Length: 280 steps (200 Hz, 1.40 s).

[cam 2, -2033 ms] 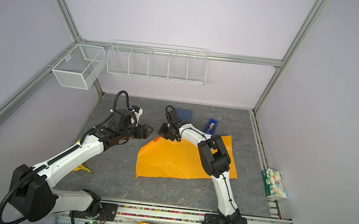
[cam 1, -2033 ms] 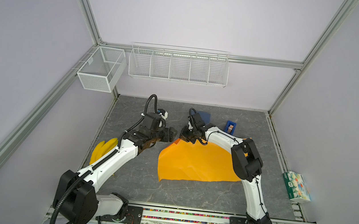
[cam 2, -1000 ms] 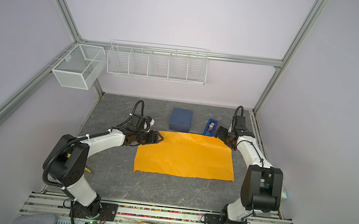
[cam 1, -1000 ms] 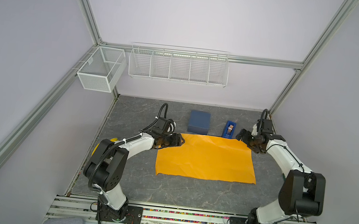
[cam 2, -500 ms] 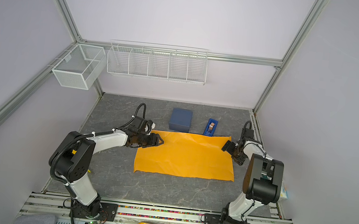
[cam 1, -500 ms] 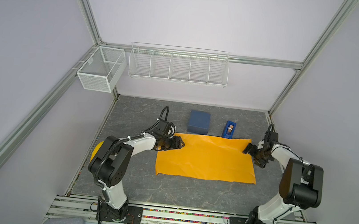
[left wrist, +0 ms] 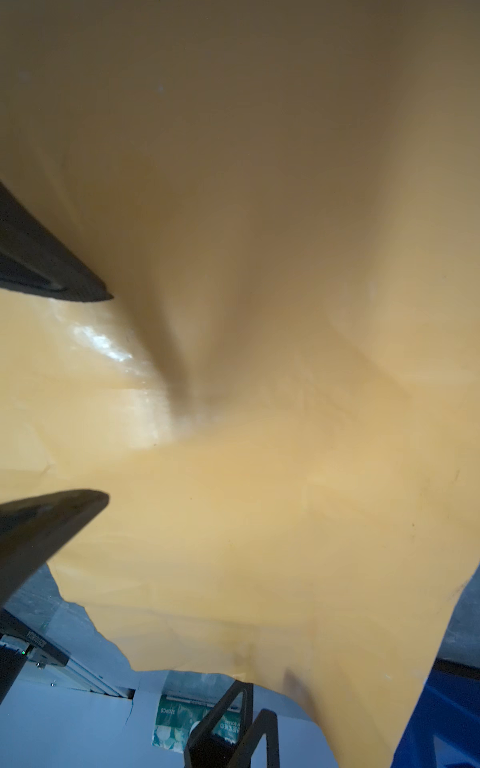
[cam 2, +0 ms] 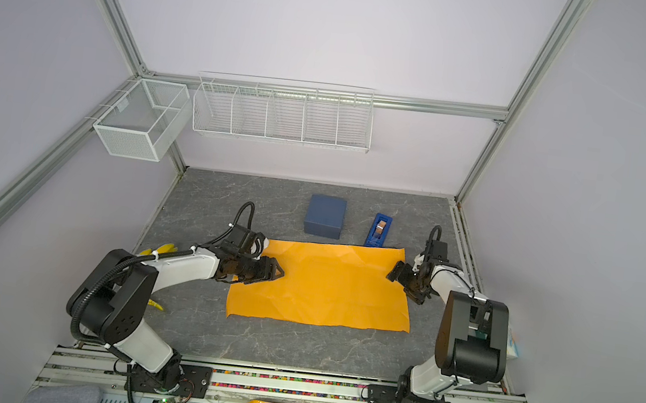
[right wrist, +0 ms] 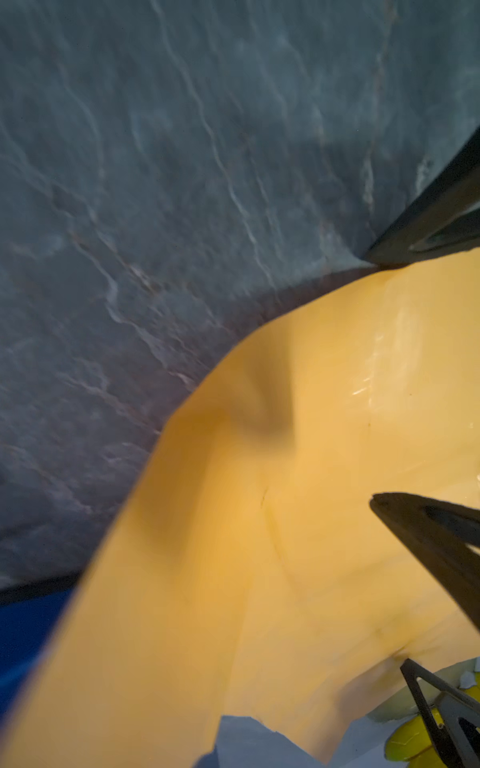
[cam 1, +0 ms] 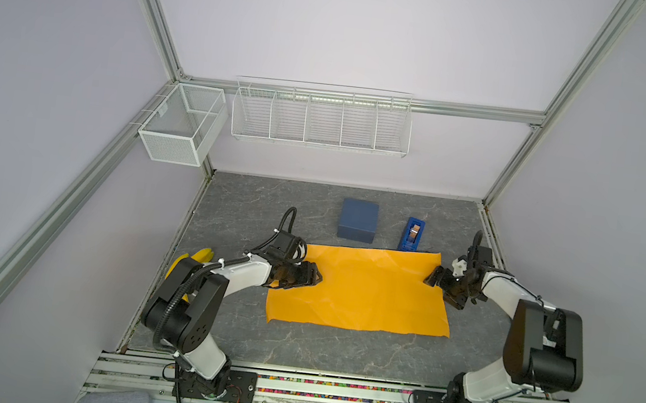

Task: Wrap the gift box in paper

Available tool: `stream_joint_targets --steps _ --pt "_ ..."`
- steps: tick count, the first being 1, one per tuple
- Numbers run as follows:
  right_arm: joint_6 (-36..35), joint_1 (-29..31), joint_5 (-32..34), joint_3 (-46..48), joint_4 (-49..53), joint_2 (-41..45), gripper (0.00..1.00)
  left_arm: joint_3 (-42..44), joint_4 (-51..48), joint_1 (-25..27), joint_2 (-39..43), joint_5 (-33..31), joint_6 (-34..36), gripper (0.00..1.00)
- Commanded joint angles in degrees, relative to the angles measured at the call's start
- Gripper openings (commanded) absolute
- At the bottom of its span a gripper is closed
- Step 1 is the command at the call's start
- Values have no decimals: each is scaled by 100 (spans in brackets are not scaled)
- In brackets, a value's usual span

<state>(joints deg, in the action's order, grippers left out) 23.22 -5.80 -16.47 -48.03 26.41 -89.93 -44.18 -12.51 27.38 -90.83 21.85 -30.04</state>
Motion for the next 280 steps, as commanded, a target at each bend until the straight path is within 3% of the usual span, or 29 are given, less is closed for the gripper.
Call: stream_joint_targets --steps 1,37,81,98,114,132,148,170,207,245,280 --pt "323 306 -256 440 373 43 87 249 -287 14 288 -253 -107 72" --pt "656 501 159 761 554 557 87 438 -604 12 716 -468 -30 72" --pt "616 503 1310 386 1200 1233 89 194 -954 -47 968 -649 152 72" --pt "506 538 973 150 1198 1379 86 -15 -1084 -43 970 -609 226 72" --pt "473 675 144 6 948 1386 82 -187 -1227 -46 979 -692 257 72" --pt "620 1016 -819 -89 493 1140 77 -371 -1573 -60 945 -1020 291 72" --pt "737 1450 -1277 -197 163 810 73 -444 -1776 -129 940 -1255 268 72" --pt "968 1949 -1319 -197 -206 394 70 -413 -1791 -233 967 -1204 257 72" --pt "1027 2022 -1140 -198 -466 -245 65 -348 -1633 -243 856 -819 299 72" --pt "770 1790 -578 -427 -167 -607 63 -416 -1435 -246 546 -549 273 71" --pt "540 1310 -520 -428 -67 -745 63 -432 -1089 -246 260 -263 142 70"
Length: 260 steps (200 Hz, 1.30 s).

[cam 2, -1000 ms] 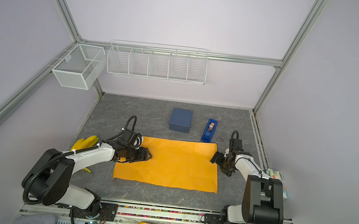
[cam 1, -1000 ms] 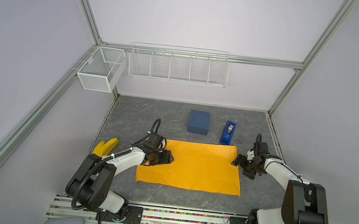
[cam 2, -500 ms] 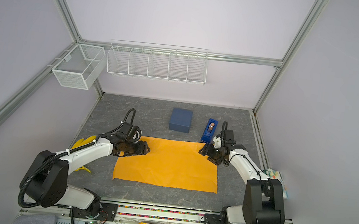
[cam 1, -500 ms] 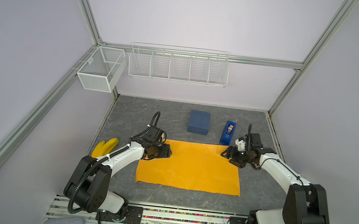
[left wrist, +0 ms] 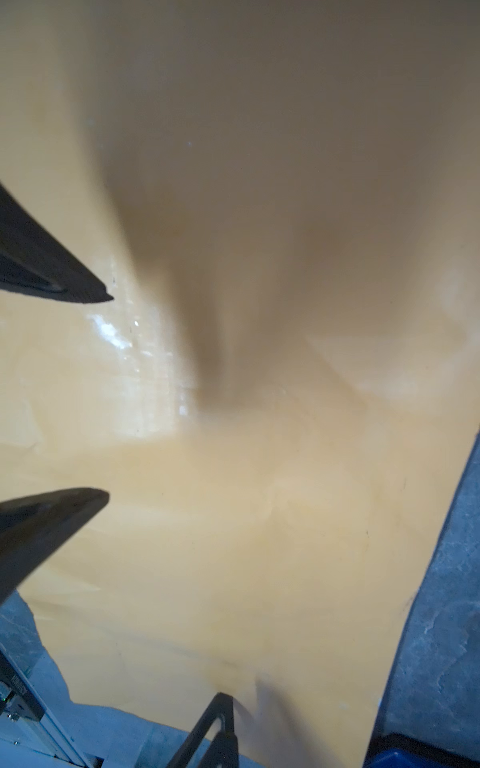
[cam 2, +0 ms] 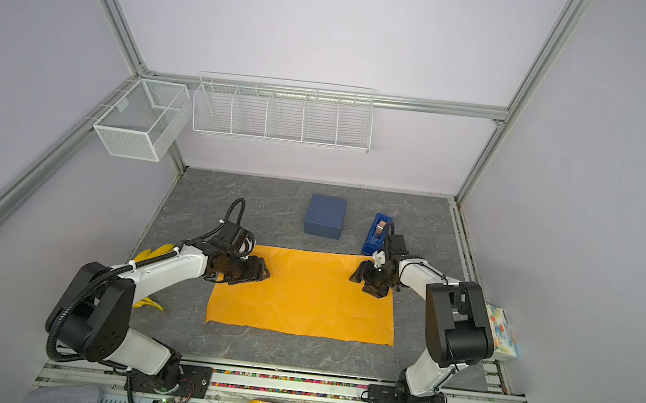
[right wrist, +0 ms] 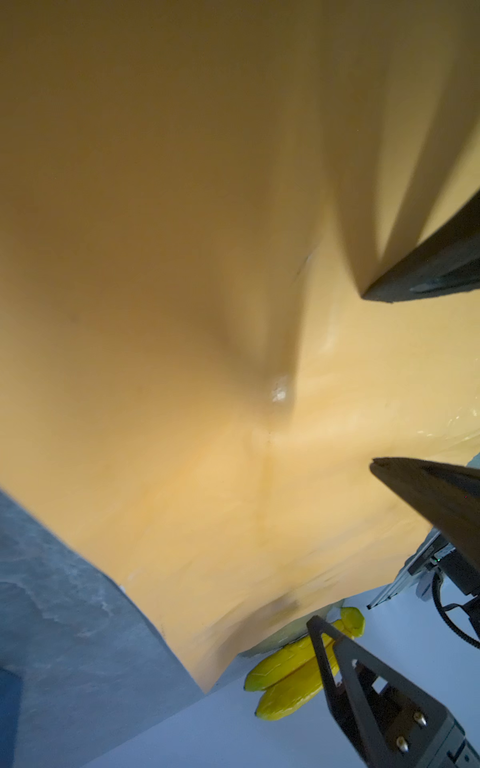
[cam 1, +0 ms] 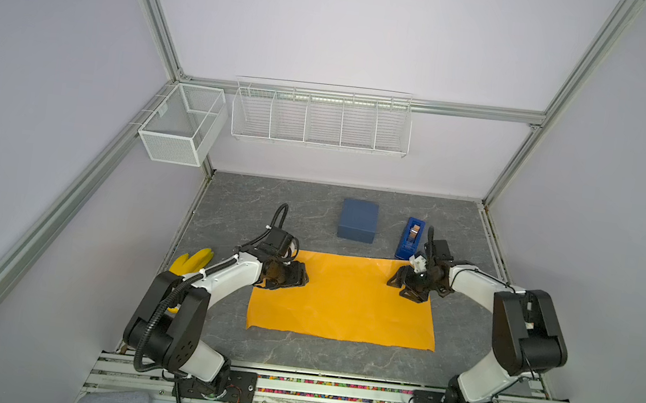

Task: Wrap the gift box in paper

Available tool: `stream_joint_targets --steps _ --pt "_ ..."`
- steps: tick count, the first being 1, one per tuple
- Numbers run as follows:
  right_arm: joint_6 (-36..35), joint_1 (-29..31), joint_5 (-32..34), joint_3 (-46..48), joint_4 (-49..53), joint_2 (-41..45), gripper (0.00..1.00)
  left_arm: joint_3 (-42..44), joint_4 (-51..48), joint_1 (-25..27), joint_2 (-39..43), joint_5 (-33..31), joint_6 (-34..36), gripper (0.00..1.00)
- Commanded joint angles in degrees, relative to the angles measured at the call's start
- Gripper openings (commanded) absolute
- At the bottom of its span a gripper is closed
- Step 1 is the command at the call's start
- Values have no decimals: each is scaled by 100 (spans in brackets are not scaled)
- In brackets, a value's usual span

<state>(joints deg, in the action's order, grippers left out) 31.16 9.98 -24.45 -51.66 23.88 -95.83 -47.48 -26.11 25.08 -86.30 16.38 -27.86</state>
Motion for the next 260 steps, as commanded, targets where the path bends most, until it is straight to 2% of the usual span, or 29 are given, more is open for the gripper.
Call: stream_joint_targets --steps 1,47,93,149,183,222,260 --pt "-261 -281 276 -65 187 -159 63 -107 276 -14 -206 298 -83 70" --pt "-435 -505 323 -278 446 -97 63 -110 458 11 -372 352 -211 70" --pt "-204 -523 -250 -467 -73 231 64 -7 341 14 -326 189 -203 70" --pt "-59 -732 -271 -705 -611 -321 44 29 300 12 -320 116 -211 70" --pt "-59 -935 -208 -697 -794 -737 36 80 299 14 -313 89 -214 70" --pt "-197 -1144 68 -701 -553 -1110 30 83 253 10 -333 67 -194 70" --pt "-277 -1183 222 -782 -323 -1017 28 64 246 9 -361 66 -194 70"
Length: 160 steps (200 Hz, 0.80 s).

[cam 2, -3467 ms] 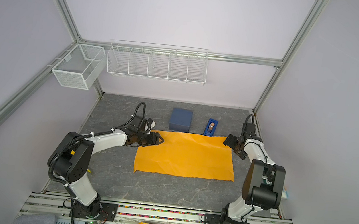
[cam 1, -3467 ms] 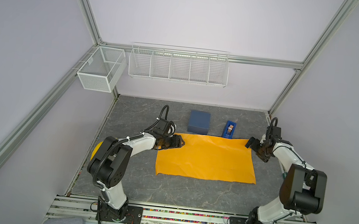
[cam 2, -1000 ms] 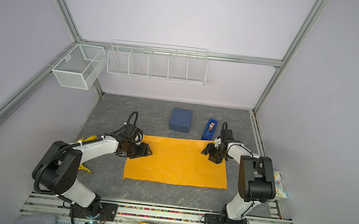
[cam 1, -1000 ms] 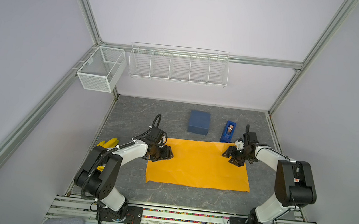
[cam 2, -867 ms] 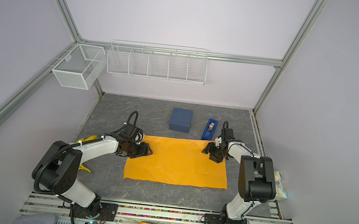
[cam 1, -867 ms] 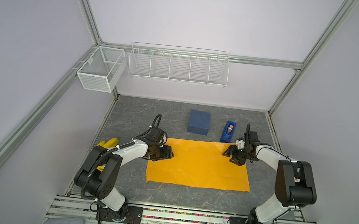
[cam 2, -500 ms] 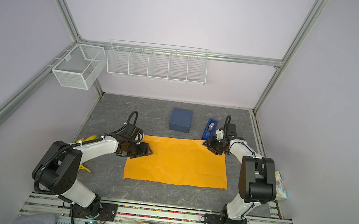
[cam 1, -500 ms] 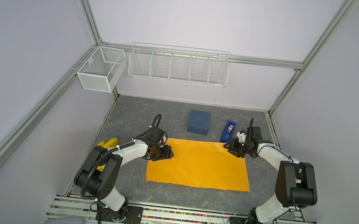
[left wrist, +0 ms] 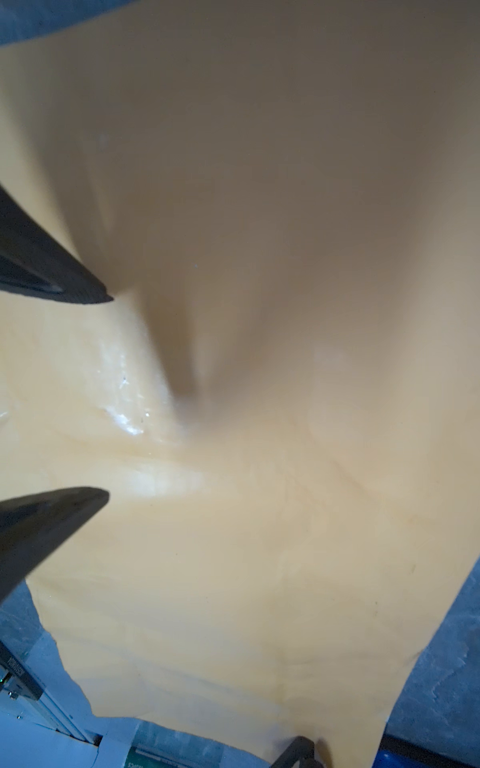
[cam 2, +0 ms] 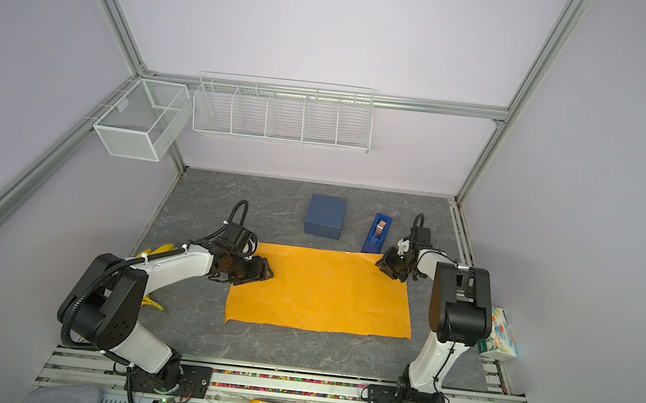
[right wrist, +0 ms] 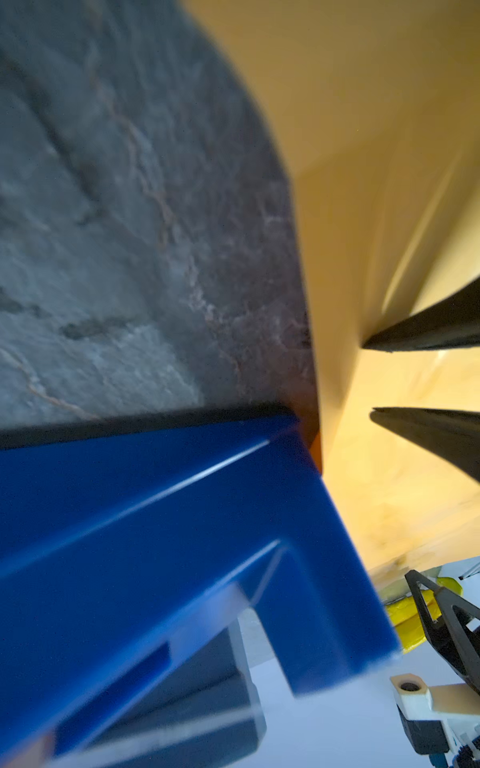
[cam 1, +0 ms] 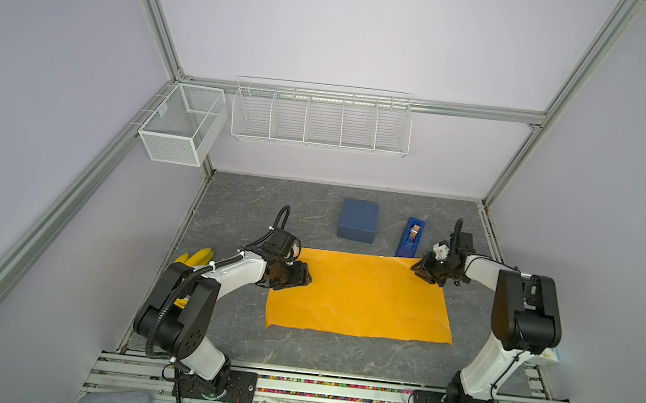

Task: Wrap the gift box in paper

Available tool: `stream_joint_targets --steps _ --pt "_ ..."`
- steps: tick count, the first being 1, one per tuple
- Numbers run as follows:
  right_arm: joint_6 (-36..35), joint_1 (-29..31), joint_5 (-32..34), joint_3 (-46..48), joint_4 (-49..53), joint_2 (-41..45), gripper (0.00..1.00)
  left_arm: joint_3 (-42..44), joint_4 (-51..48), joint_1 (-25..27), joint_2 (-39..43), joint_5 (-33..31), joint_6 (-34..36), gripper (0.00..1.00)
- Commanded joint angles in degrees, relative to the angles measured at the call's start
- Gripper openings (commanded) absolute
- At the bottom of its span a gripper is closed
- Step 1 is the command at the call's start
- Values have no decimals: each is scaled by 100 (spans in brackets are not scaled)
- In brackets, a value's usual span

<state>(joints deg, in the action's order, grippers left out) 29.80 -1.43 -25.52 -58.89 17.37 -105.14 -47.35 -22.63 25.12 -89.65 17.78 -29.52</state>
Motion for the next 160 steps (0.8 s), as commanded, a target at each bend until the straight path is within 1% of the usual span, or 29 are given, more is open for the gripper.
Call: stream_joint_targets --steps 1,30,60,73,117,160 --pt "-141 -42 329 -59 328 -86 28 51 -101 8 -27 -69 -28 70" --pt "-133 -41 276 -181 490 79 27 -54 -170 9 -27 -72 -2 70" --pt "-141 -31 210 -287 653 374 30 -57 -293 5 -5 -167 40 70" --pt "-141 -22 191 -299 727 470 32 -47 -376 -3 -9 -239 70 70" --pt "-89 20 100 -123 763 784 35 30 -635 -2 118 -548 165 70" --pt "-33 73 209 -202 975 1206 36 33 -927 -34 247 -842 261 70"
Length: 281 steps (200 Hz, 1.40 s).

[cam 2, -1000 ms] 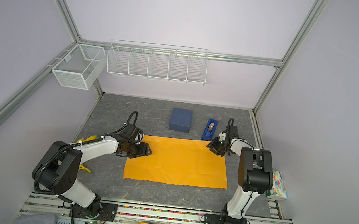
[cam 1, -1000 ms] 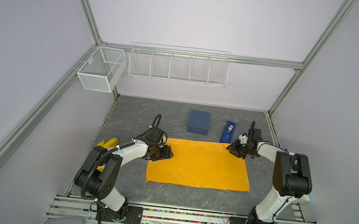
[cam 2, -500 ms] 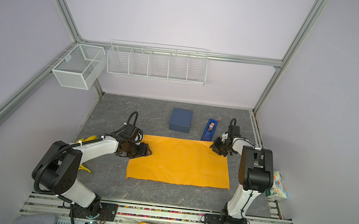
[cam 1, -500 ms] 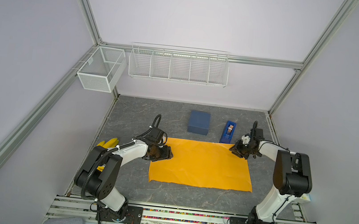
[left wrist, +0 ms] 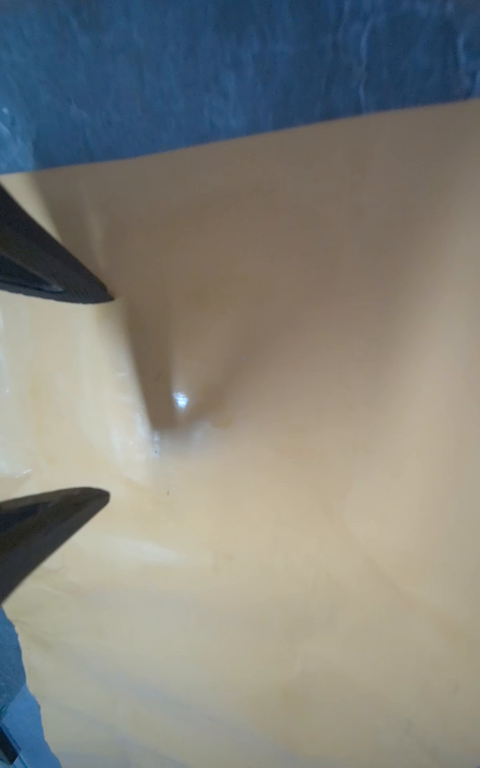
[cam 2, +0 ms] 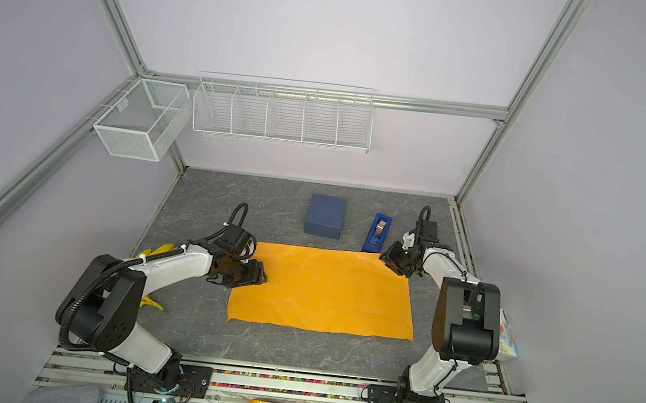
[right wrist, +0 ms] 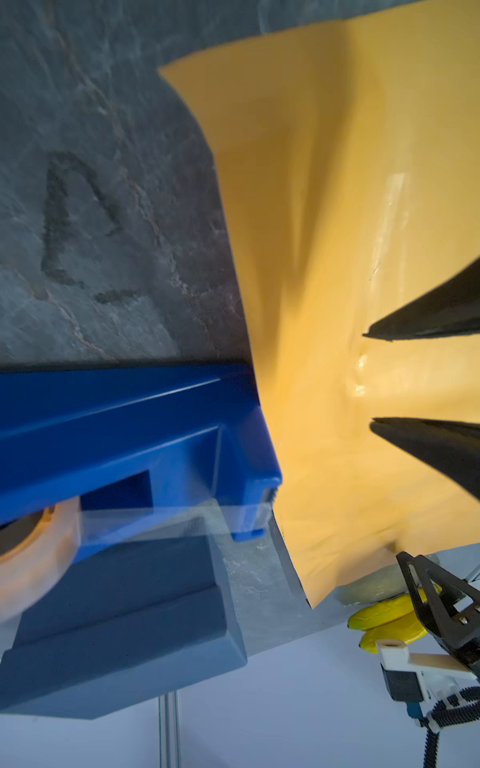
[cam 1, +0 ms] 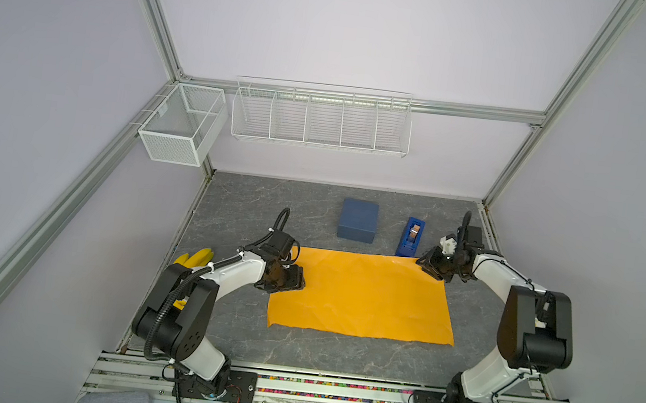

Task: Wrap the gift box in paper

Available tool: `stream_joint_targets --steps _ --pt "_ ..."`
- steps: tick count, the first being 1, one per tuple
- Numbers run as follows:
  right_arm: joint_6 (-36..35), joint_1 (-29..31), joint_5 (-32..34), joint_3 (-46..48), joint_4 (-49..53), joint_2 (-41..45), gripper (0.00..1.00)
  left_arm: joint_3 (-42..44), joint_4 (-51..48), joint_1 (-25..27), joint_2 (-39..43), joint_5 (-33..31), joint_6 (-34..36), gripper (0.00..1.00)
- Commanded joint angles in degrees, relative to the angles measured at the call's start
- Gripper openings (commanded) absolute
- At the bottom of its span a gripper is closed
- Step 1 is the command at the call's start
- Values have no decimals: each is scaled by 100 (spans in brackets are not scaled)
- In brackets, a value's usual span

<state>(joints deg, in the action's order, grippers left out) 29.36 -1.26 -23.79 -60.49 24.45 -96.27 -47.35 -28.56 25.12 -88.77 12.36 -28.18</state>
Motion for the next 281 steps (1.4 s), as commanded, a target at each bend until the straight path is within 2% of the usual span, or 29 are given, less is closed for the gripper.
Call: stream_joint_targets --steps 1,49,58,75,91,100,127,189,248,281 --pt "9 55 39 -47 274 336 36 33 -344 -38 163 -316 128 70" --pt "-72 135 236 -377 657 528 41 128 -566 -81 265 -572 199 70" --pt "-148 137 428 -415 817 513 47 145 -585 -94 285 -578 215 71" --pt "-335 66 997 -406 1110 484 67 195 -618 -146 360 -620 231 71" --pt "-467 -12 1596 -318 1247 482 78 220 -625 -241 435 -592 245 71" --pt "-556 -61 1758 -268 1310 438 81 217 -629 -288 466 -540 280 71" --pt "-638 -176 1961 -95 1433 282 84 137 -734 -325 488 -501 381 71" --pt "-826 -228 1837 335 1382 28 85 -78 -804 -334 898 -120 287 71" --pt "-855 -127 929 737 1178 99 83 -308 -815 -333 991 138 274 71" --pt "-792 84 771 898 1055 146 83 -327 -698 -333 863 247 267 71"
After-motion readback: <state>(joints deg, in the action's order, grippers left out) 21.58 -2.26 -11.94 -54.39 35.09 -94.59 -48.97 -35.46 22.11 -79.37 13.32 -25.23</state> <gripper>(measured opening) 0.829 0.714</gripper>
